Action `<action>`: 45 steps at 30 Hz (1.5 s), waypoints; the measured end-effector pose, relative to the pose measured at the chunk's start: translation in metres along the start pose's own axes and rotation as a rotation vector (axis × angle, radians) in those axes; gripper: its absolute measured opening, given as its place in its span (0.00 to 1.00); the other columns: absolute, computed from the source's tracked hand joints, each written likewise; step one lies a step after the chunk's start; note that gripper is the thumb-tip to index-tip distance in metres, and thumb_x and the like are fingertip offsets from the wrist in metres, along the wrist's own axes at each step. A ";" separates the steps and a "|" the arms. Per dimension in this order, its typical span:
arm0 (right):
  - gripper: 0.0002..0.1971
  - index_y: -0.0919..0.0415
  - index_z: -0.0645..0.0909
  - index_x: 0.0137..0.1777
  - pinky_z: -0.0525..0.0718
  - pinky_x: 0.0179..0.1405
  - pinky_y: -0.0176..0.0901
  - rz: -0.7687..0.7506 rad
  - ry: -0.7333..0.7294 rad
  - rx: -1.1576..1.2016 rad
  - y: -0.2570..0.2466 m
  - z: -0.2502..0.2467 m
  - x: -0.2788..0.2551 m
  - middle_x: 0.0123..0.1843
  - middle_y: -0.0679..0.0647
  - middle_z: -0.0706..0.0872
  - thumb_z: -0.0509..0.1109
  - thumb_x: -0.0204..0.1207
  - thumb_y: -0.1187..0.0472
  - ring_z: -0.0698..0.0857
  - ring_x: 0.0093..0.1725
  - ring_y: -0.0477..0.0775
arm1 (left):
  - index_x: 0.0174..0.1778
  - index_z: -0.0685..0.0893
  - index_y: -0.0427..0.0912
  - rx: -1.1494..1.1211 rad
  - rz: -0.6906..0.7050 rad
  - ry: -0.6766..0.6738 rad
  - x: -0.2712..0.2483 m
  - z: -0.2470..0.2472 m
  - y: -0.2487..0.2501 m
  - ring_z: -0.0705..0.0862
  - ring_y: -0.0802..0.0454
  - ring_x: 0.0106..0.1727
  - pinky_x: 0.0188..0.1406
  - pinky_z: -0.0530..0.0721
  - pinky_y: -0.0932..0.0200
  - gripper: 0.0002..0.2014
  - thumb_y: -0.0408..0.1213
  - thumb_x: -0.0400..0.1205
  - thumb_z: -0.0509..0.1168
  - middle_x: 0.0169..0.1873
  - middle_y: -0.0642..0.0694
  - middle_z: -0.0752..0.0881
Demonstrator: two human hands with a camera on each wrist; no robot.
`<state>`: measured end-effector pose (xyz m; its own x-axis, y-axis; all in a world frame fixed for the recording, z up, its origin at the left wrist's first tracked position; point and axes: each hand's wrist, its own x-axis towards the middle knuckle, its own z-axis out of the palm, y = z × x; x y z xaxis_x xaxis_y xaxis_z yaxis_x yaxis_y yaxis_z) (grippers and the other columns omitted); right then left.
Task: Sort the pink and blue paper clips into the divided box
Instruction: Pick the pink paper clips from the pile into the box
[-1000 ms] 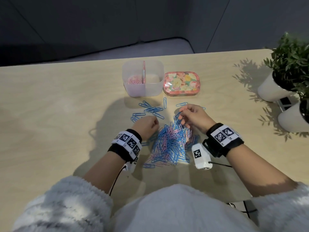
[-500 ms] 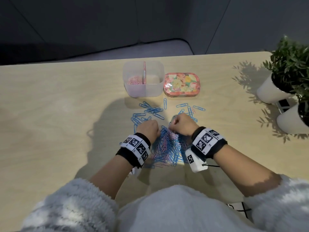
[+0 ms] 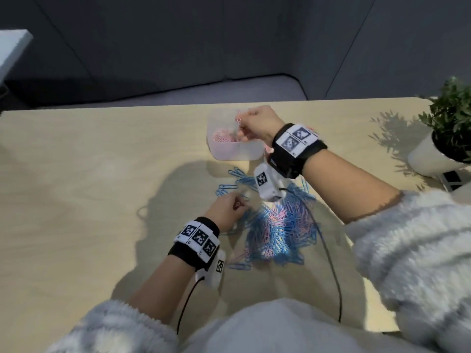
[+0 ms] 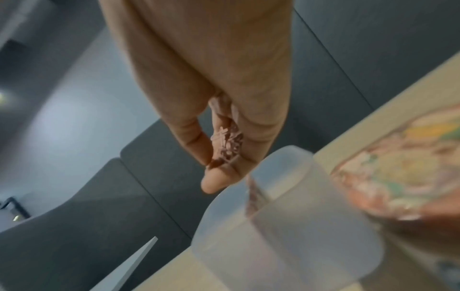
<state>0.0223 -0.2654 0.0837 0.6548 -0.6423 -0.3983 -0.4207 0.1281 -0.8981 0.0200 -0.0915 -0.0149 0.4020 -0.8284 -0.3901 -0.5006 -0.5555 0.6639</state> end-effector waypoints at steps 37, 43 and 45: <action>0.09 0.54 0.80 0.37 0.77 0.43 0.45 0.181 0.260 -0.812 0.185 -0.084 -0.112 0.45 0.58 0.88 0.75 0.67 0.51 0.85 0.47 0.60 | 0.55 0.78 0.43 0.582 0.441 -0.147 0.020 0.053 0.053 0.79 0.41 0.55 0.52 0.76 0.48 0.14 0.46 0.78 0.65 0.53 0.42 0.81; 0.06 0.60 0.82 0.35 0.79 0.29 0.35 0.156 0.262 -0.311 0.196 -0.102 -0.111 0.29 0.57 0.83 0.74 0.69 0.69 0.81 0.23 0.44 | 0.56 0.79 0.42 0.485 0.376 -0.154 0.013 0.035 0.034 0.81 0.42 0.55 0.54 0.78 0.49 0.12 0.36 0.77 0.67 0.51 0.43 0.85; 0.10 0.59 0.80 0.32 0.78 0.24 0.33 0.160 0.307 -0.192 0.199 -0.116 -0.114 0.28 0.58 0.81 0.71 0.71 0.72 0.78 0.20 0.43 | 0.55 0.79 0.41 0.419 0.360 -0.132 0.011 0.031 0.031 0.83 0.43 0.53 0.53 0.78 0.52 0.10 0.33 0.78 0.66 0.49 0.44 0.88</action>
<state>-0.2088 -0.2545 -0.0281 0.3658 -0.8254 -0.4300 -0.6307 0.1199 -0.7667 -0.0150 -0.1203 -0.0187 0.0642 -0.9577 -0.2806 -0.8606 -0.1955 0.4702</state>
